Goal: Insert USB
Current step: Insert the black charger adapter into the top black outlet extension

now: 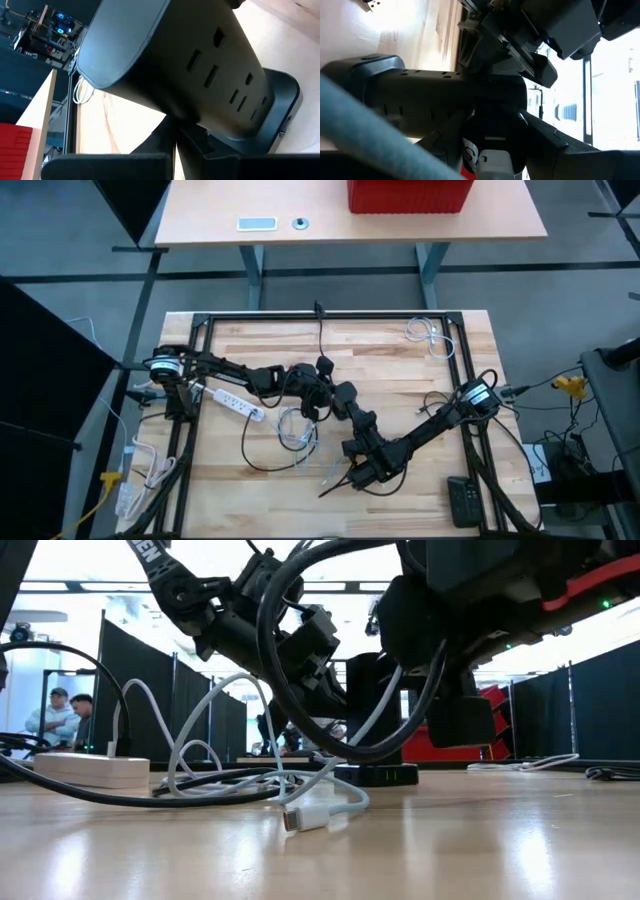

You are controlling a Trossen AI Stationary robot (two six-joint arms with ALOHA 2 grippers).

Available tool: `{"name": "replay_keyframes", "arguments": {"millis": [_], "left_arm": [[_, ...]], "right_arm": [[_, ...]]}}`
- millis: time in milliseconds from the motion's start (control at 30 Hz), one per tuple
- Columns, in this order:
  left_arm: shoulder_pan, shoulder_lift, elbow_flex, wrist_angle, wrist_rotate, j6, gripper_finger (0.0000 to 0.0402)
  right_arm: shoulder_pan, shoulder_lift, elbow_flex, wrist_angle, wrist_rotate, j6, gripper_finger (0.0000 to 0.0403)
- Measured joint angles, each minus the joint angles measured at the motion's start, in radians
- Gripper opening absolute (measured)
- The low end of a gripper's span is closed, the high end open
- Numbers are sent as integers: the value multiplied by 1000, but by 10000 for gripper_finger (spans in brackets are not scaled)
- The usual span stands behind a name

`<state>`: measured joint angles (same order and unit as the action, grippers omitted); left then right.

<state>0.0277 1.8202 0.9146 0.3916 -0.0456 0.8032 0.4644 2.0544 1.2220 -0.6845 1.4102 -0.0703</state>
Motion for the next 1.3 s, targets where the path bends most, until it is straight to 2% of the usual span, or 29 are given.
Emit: {"name": "replay_keyframes", "arguments": {"millis": [233, 367, 700, 867, 1000, 1167, 1300], "left_arm": [[0, -1, 0, 0, 0, 0, 0], [-1, -1, -1, 8, 17, -5, 0], [-1, -4, -1, -10, 24, -45, 0], [-1, -4, 0, -13, 24, -57, 0], [3, -40, 0, -69, 26, -52, 0], [50, -108, -6, -171, 224, -51, 0], [88, -129, -6, -147, 257, -58, 0]], "right_arm": [[0, 1, -5, 48, 7, 41, 143], [5, 2, -4, 170, 8, -70, 143], [1, -1, -29, 199, 23, -256, 143], [0, -2, -30, 197, 29, -182, 143], [0, -2, -27, 197, 40, -185, 143], [4, -2, -22, 200, 40, -181, 143], [5, -3, -23, 196, 45, -157, 143]]}}
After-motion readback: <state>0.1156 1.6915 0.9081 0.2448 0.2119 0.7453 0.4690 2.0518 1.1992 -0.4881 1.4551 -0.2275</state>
